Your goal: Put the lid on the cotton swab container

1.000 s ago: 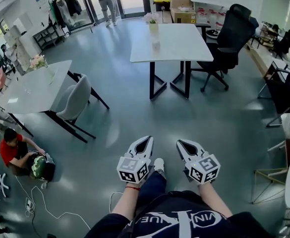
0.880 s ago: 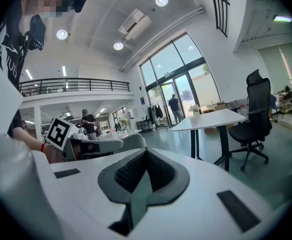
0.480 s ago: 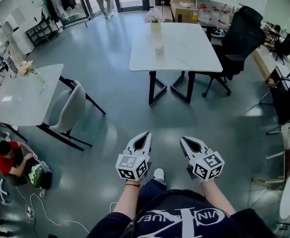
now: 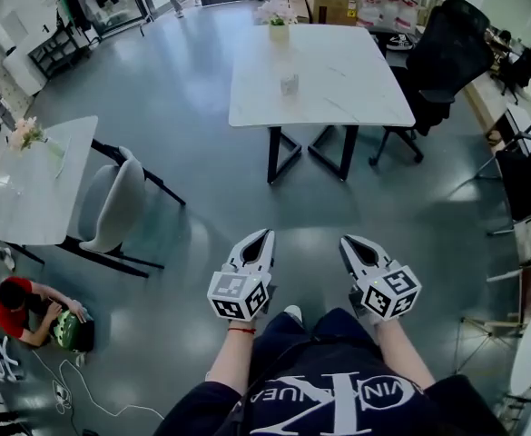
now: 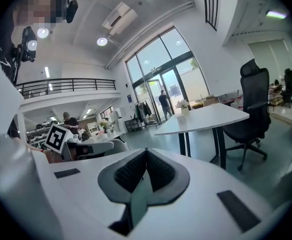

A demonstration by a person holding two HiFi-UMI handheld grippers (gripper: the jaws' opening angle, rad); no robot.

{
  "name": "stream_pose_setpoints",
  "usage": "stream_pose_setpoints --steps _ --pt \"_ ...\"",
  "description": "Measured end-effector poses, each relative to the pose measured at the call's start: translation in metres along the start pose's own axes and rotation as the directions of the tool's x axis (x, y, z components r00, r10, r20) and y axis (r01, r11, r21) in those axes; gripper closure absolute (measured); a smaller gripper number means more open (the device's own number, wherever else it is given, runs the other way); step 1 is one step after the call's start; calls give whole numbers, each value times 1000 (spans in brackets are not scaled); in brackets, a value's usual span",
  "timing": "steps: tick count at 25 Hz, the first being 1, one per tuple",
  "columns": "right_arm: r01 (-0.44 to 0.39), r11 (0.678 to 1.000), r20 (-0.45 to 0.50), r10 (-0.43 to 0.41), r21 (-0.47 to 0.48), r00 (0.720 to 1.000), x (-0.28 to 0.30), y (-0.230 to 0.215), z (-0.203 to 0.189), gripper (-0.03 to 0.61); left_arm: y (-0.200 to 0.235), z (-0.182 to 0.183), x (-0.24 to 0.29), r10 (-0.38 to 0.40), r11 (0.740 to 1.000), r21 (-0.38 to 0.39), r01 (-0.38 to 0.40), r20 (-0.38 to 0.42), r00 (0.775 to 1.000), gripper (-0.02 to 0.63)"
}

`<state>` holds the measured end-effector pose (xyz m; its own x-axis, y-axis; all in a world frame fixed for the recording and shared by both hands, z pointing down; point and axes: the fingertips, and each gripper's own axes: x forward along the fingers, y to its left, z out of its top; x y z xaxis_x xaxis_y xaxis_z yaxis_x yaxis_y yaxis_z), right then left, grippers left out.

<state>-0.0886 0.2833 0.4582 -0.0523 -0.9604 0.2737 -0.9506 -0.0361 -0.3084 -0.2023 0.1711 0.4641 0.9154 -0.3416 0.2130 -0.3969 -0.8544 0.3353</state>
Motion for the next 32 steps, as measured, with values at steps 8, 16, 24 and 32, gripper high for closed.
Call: stream_pose_setpoints --steps 8,16,24,32 --pt "-1 999 -10 1 44 1000 28 -40 9 574 17 -1 40 17 1000 -26 -18 -35 999 606" --pt "-102 995 -2 102 4 995 101 -89 64 574 50 40 111 81 996 -30 -81 -6 997 606" --pt "-180 984 -9 180 4 984 159 -145 111 574 54 84 192 97 995 12 -97 5 995 606" --pt "-278 960 -48 278 17 959 193 -170 119 575 66 91 237 146 989 22 -145 -33 989 606"
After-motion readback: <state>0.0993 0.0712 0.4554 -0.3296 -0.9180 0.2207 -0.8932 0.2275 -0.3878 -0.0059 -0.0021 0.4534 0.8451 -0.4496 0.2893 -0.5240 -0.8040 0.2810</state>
